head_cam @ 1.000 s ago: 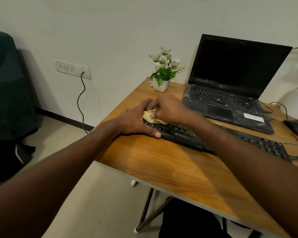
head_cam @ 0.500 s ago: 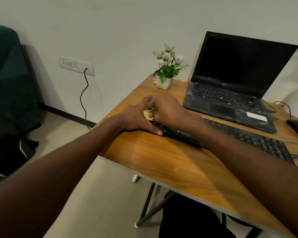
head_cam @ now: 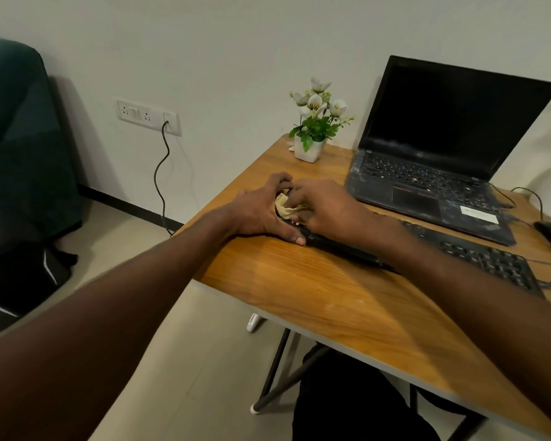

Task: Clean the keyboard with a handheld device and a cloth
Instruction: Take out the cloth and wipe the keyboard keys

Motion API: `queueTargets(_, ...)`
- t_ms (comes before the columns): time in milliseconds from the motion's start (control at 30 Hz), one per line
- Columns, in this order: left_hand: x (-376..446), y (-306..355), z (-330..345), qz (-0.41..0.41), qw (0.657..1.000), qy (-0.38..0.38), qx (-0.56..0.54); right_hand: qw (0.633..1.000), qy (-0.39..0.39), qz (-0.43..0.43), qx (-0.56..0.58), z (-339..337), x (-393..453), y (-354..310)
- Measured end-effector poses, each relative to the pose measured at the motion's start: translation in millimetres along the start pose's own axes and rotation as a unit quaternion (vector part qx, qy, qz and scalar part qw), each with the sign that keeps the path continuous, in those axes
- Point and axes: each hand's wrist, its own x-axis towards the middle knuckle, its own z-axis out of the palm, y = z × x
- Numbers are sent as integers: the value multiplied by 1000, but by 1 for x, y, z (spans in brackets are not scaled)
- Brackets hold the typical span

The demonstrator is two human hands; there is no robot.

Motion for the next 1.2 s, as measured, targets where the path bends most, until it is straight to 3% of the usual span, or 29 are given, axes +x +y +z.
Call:
queueTargets(167, 0, 2, 0, -6, 1000, -5, -2, 984, -155, 81, -34, -46, -4, 18)
queueTargets(333, 3, -4, 2, -9, 1000, -9, -17, 988, 32, 122, 91, -19, 1, 18)
queueTargets(467, 3, -2, 1, -12, 999, -11, -31, 990, 31, 136, 26, -11, -14, 22)
queueTargets(600, 0, 1, -1, -15, 999, -10, -29, 984, -82, 145, -64, -42, -16, 24)
queueTargets(667, 0, 1, 0, -14, 1000, -9, -26, 988, -47, 139, -55, -45, -12, 25)
queueTargets(767, 0, 1, 1, -11, 999, -6, -30, 991, 66, 114, 23, -21, -5, 22)
queueTargets(833, 0, 1, 1, -10, 999, -2, -32, 991, 90, 83, 52, -5, -7, 20)
queueTargets(967, -1, 1, 0, -15, 999, -6, -39, 995, 73, 62, 3, -3, -17, 26)
queueTargets(1133, -2, 1, -1, -15, 999, -6, -50, 985, -70, 137, -78, -44, -19, 28)
queueTargets(1200, -1, 1, -1, -16, 999, -8, -49, 987, -56, 130, -77, -49, -16, 25)
